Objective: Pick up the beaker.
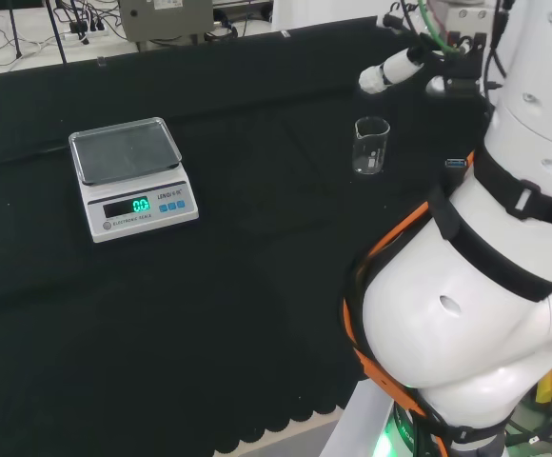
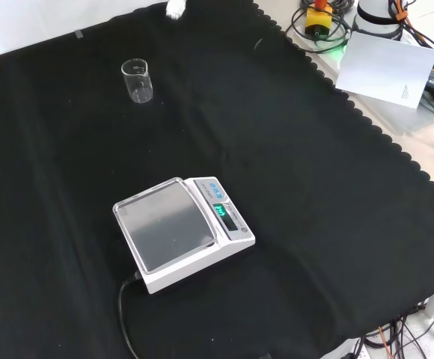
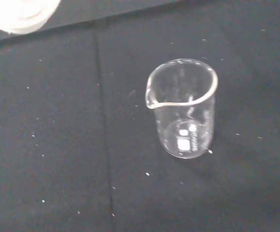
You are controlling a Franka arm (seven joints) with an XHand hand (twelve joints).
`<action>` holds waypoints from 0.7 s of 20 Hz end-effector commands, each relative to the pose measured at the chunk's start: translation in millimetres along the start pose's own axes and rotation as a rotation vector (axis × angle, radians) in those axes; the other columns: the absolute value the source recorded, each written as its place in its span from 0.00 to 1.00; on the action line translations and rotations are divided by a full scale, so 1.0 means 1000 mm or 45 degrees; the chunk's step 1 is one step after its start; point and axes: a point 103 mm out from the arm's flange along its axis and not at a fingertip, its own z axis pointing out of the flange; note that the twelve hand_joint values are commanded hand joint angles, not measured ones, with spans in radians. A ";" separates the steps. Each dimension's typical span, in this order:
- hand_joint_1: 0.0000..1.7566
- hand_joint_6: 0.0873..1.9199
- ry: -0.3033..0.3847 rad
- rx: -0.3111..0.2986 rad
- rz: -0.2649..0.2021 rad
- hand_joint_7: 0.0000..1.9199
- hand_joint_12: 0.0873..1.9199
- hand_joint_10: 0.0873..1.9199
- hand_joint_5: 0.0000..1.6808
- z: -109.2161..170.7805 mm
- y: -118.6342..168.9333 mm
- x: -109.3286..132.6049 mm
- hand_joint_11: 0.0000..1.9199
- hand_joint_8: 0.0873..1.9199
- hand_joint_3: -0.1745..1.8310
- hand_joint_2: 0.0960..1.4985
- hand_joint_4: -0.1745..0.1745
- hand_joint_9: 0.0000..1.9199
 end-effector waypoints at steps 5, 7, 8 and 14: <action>0.38 0.00 0.151 0.032 0.047 0.00 0.44 0.41 0.02 0.138 0.097 -0.047 0.00 0.23 0.16 0.44 0.67 0.00; 0.38 0.00 0.156 0.052 0.062 0.00 0.44 0.41 0.02 0.148 0.101 -0.054 0.00 0.24 0.16 0.44 0.67 0.00; 0.38 0.00 0.161 0.059 0.067 0.00 0.44 0.41 0.02 0.152 0.103 -0.056 0.00 0.24 0.16 0.44 0.67 0.00; 0.38 0.00 0.156 0.067 0.029 0.00 0.44 0.41 0.02 0.153 0.105 -0.047 0.00 0.24 0.16 0.45 0.67 0.00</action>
